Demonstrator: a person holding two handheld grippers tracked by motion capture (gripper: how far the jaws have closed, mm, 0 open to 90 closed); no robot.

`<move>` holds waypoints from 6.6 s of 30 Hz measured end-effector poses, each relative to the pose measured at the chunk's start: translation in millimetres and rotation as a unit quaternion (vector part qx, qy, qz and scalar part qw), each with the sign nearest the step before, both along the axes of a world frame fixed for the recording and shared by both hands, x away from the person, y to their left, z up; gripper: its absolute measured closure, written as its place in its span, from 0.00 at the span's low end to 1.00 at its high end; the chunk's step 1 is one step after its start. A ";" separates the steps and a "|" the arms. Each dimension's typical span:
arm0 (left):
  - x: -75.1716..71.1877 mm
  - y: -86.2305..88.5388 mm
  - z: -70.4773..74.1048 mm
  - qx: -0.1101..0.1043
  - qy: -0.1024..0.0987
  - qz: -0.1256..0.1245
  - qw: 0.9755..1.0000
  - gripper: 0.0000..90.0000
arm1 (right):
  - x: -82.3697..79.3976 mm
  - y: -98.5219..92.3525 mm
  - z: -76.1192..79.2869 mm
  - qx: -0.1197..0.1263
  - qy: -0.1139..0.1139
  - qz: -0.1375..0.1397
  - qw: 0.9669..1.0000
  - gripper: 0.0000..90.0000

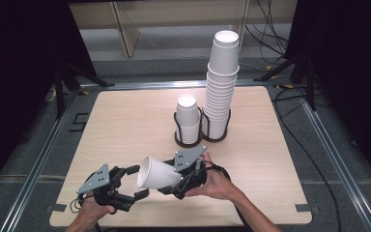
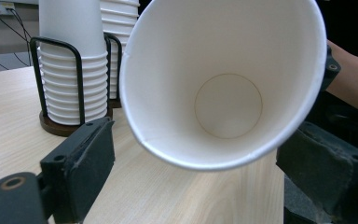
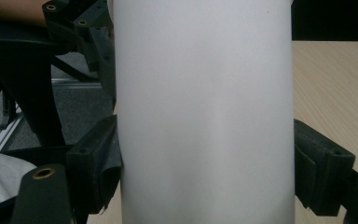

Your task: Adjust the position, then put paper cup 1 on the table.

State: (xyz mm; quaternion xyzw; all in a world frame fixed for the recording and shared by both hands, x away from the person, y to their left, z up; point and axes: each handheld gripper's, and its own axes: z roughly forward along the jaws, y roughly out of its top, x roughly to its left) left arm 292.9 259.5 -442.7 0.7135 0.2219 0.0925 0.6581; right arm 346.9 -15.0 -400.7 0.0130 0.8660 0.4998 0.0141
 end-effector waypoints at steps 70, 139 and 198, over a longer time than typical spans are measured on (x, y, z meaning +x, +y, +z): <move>13.7 25.2 3.8 0.117 -0.008 0.177 0.977 0.15 | 18.3 -67.2 -31.0 -0.010 0.045 -0.191 0.981 0.20; 143.2 19.3 7.8 0.225 0.060 0.236 0.943 0.15 | 6.9 -86.1 -36.8 -0.020 0.054 -0.198 0.978 0.21; 91.5 38.3 -20.9 0.157 0.058 0.290 0.942 0.16 | 6.0 -90.4 -38.3 -0.020 0.060 -0.196 0.978 0.21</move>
